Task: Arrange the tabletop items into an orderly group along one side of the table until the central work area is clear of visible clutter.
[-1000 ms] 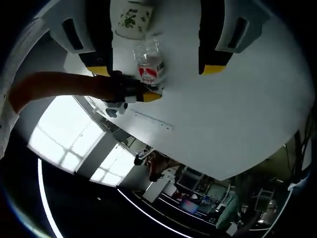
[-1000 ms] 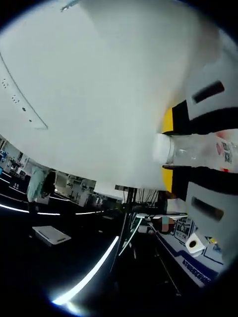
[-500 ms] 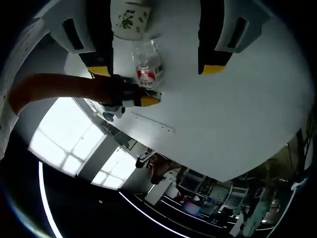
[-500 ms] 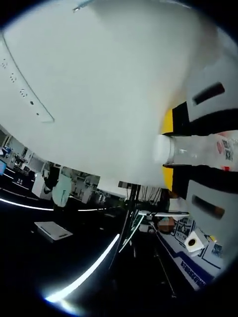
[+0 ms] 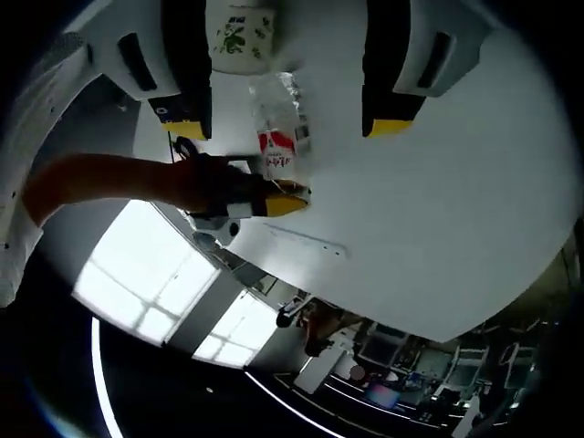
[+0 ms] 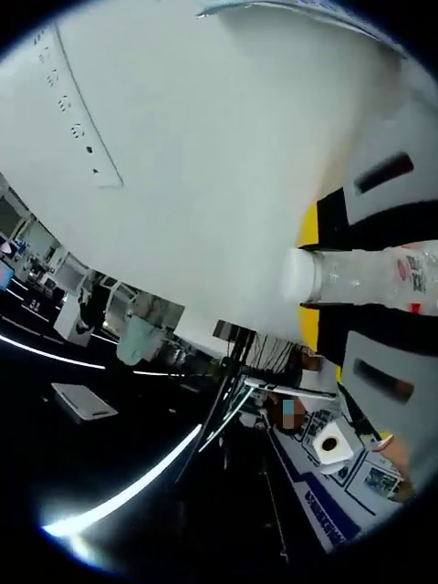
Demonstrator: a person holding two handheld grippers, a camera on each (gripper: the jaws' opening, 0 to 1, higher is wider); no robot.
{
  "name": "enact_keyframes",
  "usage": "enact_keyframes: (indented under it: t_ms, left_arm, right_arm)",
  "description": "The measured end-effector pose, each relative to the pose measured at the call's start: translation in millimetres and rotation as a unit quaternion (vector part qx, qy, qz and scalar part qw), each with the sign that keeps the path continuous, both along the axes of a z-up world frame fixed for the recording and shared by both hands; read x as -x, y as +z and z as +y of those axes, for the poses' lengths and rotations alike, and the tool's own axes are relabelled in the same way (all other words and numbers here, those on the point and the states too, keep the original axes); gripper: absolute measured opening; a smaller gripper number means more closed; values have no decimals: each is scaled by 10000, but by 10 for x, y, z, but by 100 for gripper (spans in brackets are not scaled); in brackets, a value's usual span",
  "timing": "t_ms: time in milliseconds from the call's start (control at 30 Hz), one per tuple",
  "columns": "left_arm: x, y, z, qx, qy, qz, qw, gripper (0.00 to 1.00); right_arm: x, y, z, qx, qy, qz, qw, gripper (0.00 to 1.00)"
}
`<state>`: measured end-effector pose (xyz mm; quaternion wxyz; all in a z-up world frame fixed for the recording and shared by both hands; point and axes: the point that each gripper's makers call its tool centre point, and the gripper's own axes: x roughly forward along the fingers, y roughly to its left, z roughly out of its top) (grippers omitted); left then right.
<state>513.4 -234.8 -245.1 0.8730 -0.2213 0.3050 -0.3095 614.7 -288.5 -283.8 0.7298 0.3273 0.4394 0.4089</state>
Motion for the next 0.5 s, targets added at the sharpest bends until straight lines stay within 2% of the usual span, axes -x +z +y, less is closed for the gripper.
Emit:
enact_keyframes:
  t_ms: [200, 300, 500]
  left_arm:
    - [-80, -97, -130, -32, -428, 49, 9991, 67]
    - [-145, -159, -168, 24, -510, 128, 9986, 66]
    - [-231, -213, -322, 146, -842, 184, 9962, 66]
  right_arm:
    - [66, 117, 51, 36, 210, -311, 9993, 19]
    - [71, 144, 59, 74, 275, -397, 9988, 19]
    - [97, 252, 114, 85, 486, -751, 9960, 19]
